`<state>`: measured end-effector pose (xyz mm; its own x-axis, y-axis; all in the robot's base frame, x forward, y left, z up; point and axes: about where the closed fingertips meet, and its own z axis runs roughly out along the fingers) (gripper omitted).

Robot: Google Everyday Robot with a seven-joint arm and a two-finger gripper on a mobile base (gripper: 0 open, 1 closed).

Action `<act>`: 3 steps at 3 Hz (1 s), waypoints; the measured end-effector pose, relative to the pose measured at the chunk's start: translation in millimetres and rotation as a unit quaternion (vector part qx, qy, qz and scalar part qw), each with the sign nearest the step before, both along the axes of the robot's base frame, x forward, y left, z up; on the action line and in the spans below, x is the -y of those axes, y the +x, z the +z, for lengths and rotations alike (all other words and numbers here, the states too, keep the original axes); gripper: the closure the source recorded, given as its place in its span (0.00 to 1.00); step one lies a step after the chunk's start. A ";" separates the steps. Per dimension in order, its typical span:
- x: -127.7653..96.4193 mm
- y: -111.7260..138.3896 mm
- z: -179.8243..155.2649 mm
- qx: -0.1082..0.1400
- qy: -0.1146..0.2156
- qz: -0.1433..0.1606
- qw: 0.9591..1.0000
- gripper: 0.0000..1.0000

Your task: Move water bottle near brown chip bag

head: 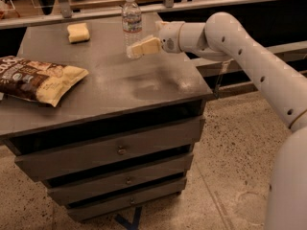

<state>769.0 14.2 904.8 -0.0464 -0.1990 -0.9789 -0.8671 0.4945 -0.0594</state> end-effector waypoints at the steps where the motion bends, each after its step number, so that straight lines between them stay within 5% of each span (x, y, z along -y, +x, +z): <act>1: -10.1 19.1 -2.7 -0.006 0.014 -0.012 1.000 0.00; 3: -36.8 40.8 4.6 0.001 0.038 -0.026 0.999 0.00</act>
Offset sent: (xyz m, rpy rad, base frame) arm 0.0502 0.0324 0.0100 0.1065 0.0008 -0.0760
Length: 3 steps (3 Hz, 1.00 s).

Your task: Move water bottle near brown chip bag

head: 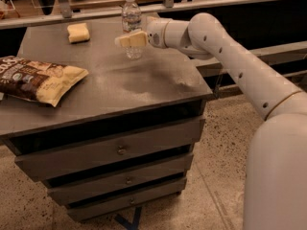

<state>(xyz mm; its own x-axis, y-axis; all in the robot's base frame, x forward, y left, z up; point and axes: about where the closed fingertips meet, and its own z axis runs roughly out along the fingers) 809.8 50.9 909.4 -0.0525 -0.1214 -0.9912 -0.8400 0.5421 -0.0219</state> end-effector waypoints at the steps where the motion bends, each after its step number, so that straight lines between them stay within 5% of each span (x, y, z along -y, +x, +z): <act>1: -5.7 1.6 2.2 0.007 0.004 0.000 1.000 0.18; 3: -8.1 -8.3 14.6 0.020 0.001 0.012 1.000 0.65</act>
Offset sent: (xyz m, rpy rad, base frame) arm 0.0020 0.0069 0.0142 0.0173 -0.0551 -0.0035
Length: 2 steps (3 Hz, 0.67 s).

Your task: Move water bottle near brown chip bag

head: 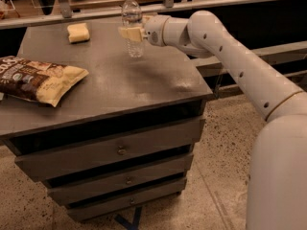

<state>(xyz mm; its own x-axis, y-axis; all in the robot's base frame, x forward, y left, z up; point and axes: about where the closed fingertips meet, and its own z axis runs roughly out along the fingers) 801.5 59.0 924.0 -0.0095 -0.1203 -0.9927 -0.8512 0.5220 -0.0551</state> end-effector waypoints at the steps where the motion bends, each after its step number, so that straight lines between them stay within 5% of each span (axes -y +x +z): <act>1: 2.7 -23.8 13.9 -0.002 0.001 0.014 1.000 0.88; 2: -4.8 -52.8 32.3 0.001 0.008 0.044 0.999 1.00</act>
Offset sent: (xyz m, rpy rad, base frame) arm -0.0909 0.0097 0.0578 0.0338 -0.0118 0.1642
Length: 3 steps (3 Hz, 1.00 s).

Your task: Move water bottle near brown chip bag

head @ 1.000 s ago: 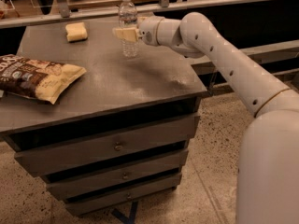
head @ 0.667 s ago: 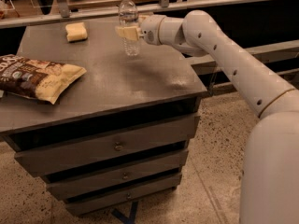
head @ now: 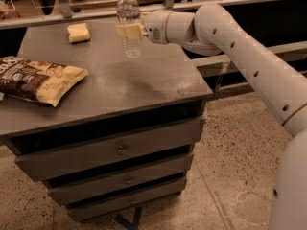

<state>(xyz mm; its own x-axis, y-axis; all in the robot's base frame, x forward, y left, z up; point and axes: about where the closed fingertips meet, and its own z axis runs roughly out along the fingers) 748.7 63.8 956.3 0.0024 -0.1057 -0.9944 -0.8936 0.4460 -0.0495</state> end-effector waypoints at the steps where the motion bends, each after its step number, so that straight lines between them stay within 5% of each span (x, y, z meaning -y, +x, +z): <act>1: -18.5 -29.6 14.0 -0.005 0.014 0.043 0.999 1.00; 2: -43.9 -53.9 21.5 -0.016 0.028 0.084 0.996 1.00; 3: -44.0 -53.9 21.5 -0.016 0.028 0.084 0.996 1.00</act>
Offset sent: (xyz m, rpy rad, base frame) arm -0.0807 0.0657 0.0307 0.0912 0.0609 0.2514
